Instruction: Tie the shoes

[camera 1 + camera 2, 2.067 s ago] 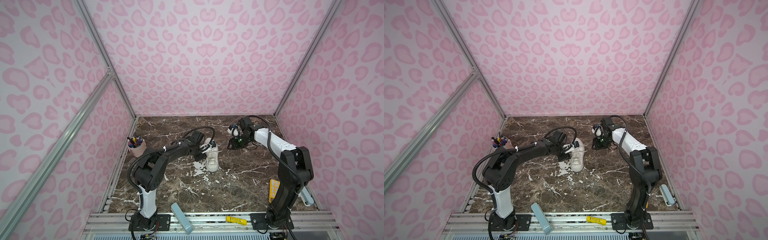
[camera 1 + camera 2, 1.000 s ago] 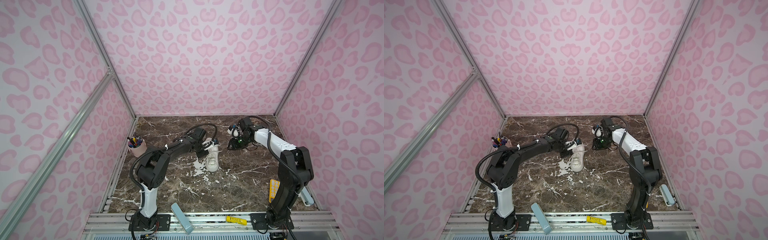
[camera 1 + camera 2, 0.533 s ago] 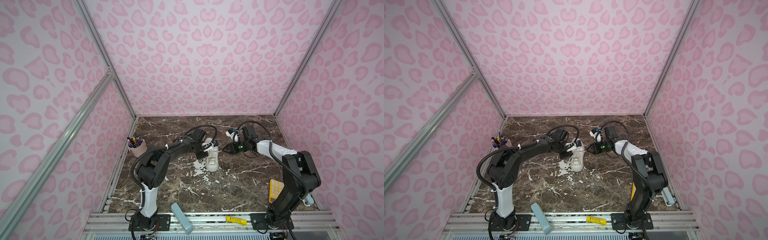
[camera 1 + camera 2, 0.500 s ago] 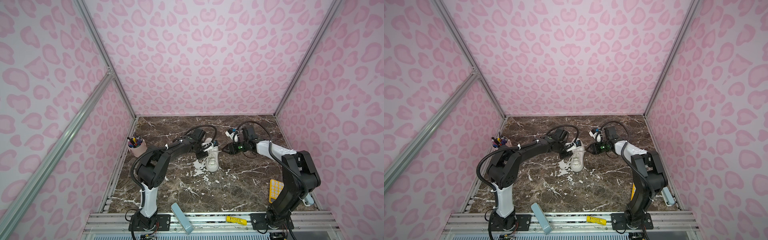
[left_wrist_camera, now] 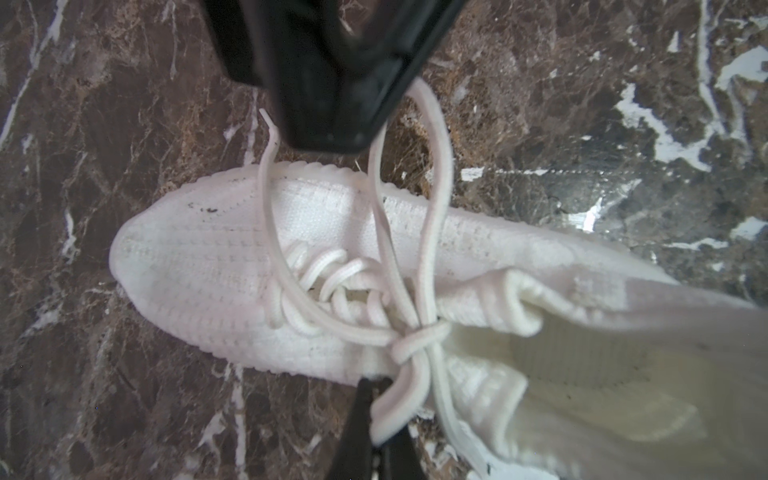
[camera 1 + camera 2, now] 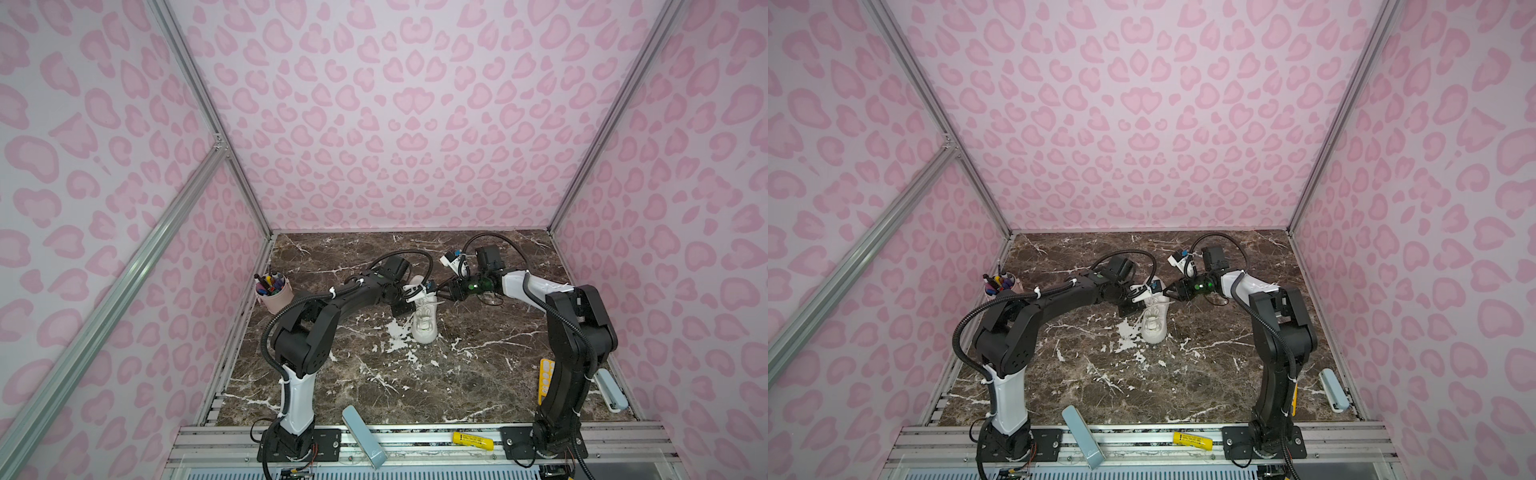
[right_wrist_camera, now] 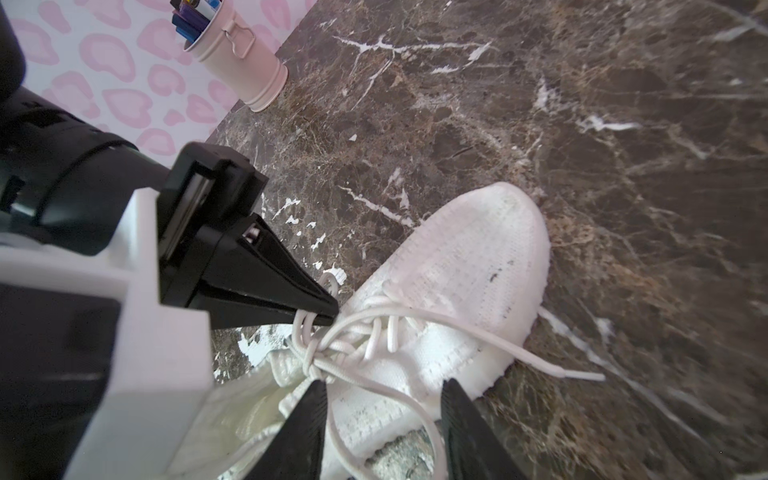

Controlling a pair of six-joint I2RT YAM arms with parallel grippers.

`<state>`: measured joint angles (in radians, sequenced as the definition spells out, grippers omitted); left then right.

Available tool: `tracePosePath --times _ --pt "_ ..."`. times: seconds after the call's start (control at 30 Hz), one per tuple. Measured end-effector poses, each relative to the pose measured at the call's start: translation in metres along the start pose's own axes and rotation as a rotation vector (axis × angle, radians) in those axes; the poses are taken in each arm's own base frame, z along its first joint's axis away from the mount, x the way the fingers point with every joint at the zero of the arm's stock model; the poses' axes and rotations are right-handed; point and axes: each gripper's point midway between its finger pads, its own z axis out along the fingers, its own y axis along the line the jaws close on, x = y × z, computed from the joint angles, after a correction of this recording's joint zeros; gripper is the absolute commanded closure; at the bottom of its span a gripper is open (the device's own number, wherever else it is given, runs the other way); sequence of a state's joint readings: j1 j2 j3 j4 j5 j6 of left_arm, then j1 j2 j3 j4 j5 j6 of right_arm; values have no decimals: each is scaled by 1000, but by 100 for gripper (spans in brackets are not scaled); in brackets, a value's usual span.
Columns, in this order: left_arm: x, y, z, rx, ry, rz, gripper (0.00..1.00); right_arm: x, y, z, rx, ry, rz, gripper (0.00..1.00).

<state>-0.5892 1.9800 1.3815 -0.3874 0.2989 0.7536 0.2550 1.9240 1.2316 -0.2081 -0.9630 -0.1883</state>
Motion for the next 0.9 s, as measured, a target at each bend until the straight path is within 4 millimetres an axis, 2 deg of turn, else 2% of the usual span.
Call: tracePosePath --times 0.23,0.57,0.9 --pt "1 1 0 0 -1 3 97 12 14 15 -80 58 17 53" --pt "1 1 -1 5 -6 1 97 17 15 28 -131 104 33 53" --pt "0 1 -1 5 -7 1 97 22 19 33 -179 135 48 65"
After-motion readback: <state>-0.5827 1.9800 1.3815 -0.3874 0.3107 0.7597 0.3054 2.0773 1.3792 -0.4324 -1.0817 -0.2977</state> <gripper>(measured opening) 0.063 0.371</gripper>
